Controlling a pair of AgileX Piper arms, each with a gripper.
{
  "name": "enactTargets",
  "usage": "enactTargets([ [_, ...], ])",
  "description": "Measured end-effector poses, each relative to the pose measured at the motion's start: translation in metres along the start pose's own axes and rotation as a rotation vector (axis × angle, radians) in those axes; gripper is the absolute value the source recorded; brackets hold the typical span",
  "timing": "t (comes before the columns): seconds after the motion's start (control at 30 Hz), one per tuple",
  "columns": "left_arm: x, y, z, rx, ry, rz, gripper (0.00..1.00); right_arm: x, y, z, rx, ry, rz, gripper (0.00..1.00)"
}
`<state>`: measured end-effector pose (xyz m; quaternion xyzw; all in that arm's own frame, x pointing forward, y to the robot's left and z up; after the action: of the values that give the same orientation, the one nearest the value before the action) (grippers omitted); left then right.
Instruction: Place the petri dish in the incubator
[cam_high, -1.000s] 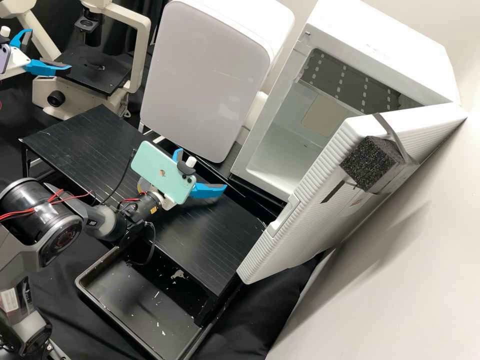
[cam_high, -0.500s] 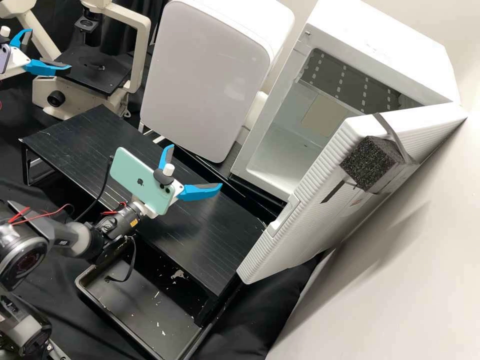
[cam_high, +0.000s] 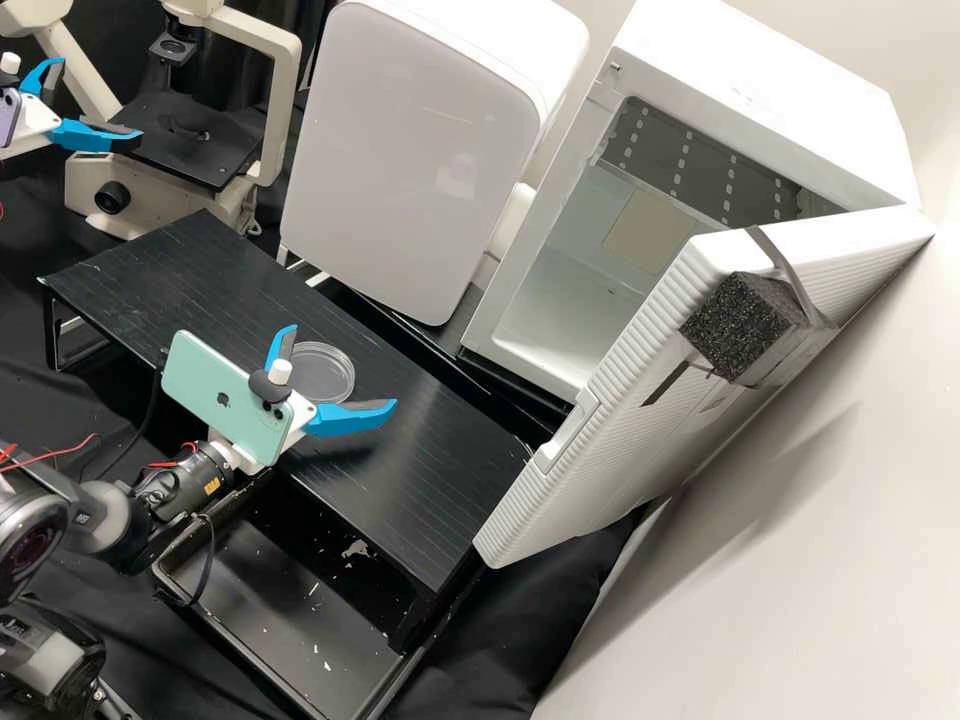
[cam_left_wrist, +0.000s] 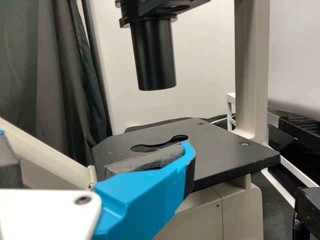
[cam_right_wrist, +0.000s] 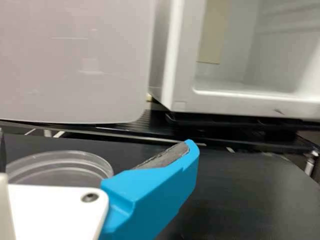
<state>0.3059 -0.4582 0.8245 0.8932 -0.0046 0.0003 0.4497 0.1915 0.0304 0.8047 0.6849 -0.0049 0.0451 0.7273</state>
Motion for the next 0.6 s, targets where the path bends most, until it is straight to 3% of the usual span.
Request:
enactTargets([
  [0.33,0.0,0.0,0.0,0.0,0.0,0.0,1.0,-0.014,0.006,0.004,0.006,-0.022,0.036,1.0],
  [0.6,0.0,0.0,0.0,0.0,0.0,0.0,1.0,-0.024,0.019,-0.017,0.026,0.108,0.102,1.0],
])
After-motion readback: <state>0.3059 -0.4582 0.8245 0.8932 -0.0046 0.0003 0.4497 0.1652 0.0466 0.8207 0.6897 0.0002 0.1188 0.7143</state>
